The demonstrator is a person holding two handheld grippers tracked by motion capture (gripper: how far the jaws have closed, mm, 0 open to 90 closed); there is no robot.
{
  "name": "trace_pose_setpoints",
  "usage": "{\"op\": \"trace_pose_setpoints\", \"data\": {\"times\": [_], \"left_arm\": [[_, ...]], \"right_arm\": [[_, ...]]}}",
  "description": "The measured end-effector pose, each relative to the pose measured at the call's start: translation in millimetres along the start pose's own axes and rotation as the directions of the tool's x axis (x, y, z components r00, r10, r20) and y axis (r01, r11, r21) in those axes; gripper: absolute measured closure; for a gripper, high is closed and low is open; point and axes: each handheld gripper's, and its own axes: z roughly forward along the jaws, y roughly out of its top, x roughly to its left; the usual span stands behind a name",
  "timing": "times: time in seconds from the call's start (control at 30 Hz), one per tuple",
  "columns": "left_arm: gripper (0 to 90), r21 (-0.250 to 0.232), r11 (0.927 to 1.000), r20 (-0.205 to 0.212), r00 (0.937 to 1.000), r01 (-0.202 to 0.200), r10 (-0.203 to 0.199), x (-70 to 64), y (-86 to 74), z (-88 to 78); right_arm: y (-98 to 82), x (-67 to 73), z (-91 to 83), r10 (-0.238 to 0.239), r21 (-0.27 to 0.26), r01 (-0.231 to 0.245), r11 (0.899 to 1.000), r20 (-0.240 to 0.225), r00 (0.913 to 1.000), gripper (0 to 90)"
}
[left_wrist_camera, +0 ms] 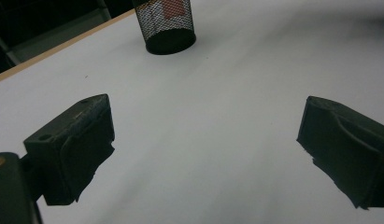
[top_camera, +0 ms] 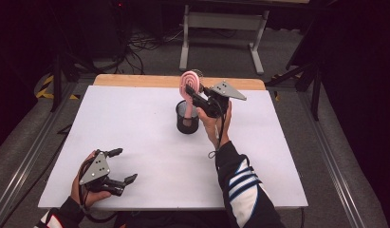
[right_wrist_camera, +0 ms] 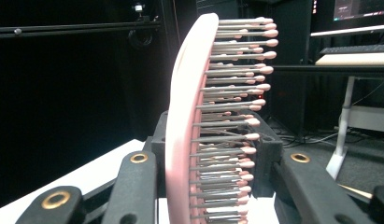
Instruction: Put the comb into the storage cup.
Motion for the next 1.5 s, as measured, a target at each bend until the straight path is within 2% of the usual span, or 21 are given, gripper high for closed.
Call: {"op": "trace_pose_setpoints", "data": {"times": [0.5,0.7,1.2,1.4,1.5], "left_arm": [[4.9,0.007,1.0000,0.003,1.0000,0.003,-0.003,-0.4,-0.4,1.2],[4.8,0.010,1.0000,0.004,1.0000,0.000,0.000,-0.1,-0.6,1.7],[4.9,0.010,0.9999,0.004,1.0000,0.000,0.000,0.0,-0.5,1.4],[4.9,0.015,0.9999,0.006,1.0000,-0.004,0.004,-0.5,-0.1,2.1],[4.9,0.012,0.9999,0.005,1.0000,-0.002,0.002,-0.6,-0.1,2.3]], "right_arm": [[-10.8,-2.6,2.2,0.020,0.022,-0.020,1.000,0.009,0.9998,62.8],[-19.1,-7.5,3.4,0.035,0.039,-0.036,0.999,0.015,0.9993,62.8],[-26.9,-16.2,4.7,0.063,0.051,-0.064,0.997,0.026,0.9977,62.7],[-27.3,-21.5,4.0,0.077,0.047,-0.079,0.996,0.046,0.9960,62.1],[-27.4,-24.8,4.0,0.068,0.055,-0.071,0.996,0.061,0.9958,61.3]]}}
